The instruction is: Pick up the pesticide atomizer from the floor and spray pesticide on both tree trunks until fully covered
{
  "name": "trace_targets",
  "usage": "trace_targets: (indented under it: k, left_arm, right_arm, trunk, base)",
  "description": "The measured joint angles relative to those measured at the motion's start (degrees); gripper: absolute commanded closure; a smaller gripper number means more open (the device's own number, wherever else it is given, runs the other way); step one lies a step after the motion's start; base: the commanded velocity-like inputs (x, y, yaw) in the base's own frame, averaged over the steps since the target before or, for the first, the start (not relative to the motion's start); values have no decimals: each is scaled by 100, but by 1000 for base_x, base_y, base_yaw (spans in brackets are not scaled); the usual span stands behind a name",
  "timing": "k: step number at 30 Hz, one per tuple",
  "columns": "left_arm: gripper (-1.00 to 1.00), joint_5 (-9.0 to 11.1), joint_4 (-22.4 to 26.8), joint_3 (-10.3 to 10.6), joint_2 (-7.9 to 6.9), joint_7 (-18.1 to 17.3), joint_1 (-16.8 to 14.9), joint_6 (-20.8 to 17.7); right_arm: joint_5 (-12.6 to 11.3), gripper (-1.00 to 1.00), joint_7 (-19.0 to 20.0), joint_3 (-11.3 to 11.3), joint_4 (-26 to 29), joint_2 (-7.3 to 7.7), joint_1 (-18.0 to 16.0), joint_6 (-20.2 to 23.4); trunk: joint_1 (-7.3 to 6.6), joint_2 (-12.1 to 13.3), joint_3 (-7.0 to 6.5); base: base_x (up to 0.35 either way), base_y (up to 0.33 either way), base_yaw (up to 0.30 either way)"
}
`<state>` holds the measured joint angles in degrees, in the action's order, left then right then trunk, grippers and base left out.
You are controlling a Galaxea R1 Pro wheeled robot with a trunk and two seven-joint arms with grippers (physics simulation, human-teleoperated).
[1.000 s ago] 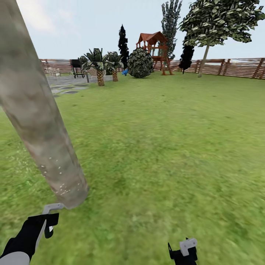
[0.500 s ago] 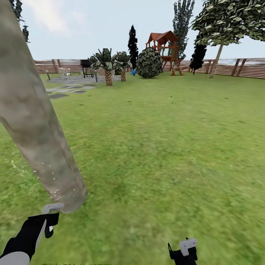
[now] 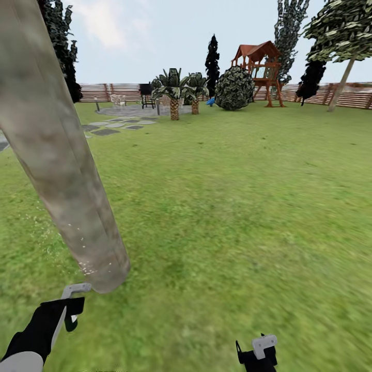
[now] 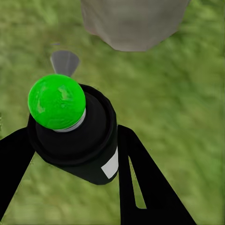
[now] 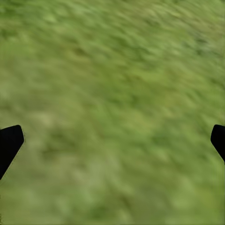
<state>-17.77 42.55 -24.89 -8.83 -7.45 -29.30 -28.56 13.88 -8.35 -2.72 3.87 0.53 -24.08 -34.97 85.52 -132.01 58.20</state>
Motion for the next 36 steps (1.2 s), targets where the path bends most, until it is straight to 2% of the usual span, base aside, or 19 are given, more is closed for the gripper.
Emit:
trace_targets:
  k: [2, 4, 8, 9, 12, 14, 16, 18, 19, 21, 24, 28, 29, 31, 33, 34, 36]
  left_arm:
    - [100, 6, 301, 9, 55, -14, -31, -62]
    - [100, 1, 598, 17, 199, -20, -41, -104]
    - [100, -19, 689, 31, 253, -36, -53, -108]
    - [100, -7, 692, 73, 268, -37, -61, -111]
    - [100, 1, 701, 383, 288, -38, -78, -115]
    - [100, 22, 705, 531, 400, -32, -175, -159]
    - [100, -19, 706, 524, 373, -32, -331, -367]
    - [100, -36, 775, 503, 254, -35, -385, -478]
    - [100, -52, 874, 492, 80, -49, -401, -528]
    - [100, -30, 923, 483, -101, -183, -402, -556]
    - [100, -25, 937, 471, -183, -428, -401, -563]
    - [100, 9, 939, 490, -69, -483, -412, -566]
    - [100, 50, 944, 506, 46, -486, -447, -571]
    - [100, 16, 947, 523, 129, -485, -559, -570]
    - [100, 11, 949, 535, 165, -485, -748, -633]
    - [100, 1, 954, 541, 151, -495, -894, -872]
    - [100, -11, 1000, 529, 111, -501, -985, -1040]
  right_arm:
    - [0, -100, 0, 0, 0, 0, 0, -1]
    - [0, -100, 0, 0, 0, 6, 0, -1]
    - [0, -100, 0, 1, 0, 9, 0, 2]
    - [0, -100, 0, 0, 0, 9, 0, 6]
    - [0, -100, 0, -1, 0, 9, 0, 8]
    - [0, -100, 0, 2, 0, 9, 0, 8]
    - [0, -100, 0, 1, 0, 9, 0, 8]
    - [1, -100, 0, 0, 0, 9, 0, 8]
    - [0, -100, 0, 0, 0, 9, 0, 8]
    - [1, -100, 0, -1, 0, 9, 0, 8]
    - [0, -100, 0, -1, 0, 9, 0, 8]
    - [0, -100, 0, 0, 0, 9, 0, 8]
    - [0, -100, 0, 1, 0, 9, 0, 8]
    - [0, -100, 0, 0, 0, 9, 0, 8]
    - [0, -100, 0, 0, 0, 9, 0, 8]
    - [0, -100, 0, 0, 0, 9, 0, 8]
    - [0, -100, 0, 0, 0, 9, 0, 8]
  trunk:
    - [0, 0, 0]
    - [0, 0, 0]
    - [0, 0, 0]
    - [0, 0, 0]
    - [0, 0, 0]
    - [0, 0, 0]
    - [0, 0, 0]
    - [0, 0, 0]
    - [0, 0, 0]
    - [0, 0, 0]
    - [0, 0, 0]
    - [0, 0, 0]
    - [0, 0, 0]
    - [0, 0, 0]
    - [0, 0, 0]
    - [0, 0, -1]
    - [0, 0, 0]
  base:
    - [5, -4, 36]
    - [1, -1, 7]
    - [-126, 0, 1]
    - [-296, 0, 0]
    - [-130, 0, 0]
    - [-19, 0, 0]
    - [-5, 0, 0]
    - [-1, 0, 0]
    - [0, 0, 0]
    - [0, 0, 0]
    - [0, 0, 66]
    - [0, 0, 259]
    - [0, 0, 277]
    - [0, 0, 278]
    - [0, 0, 278]
    - [0, 0, 278]
    - [0, 0, 278]
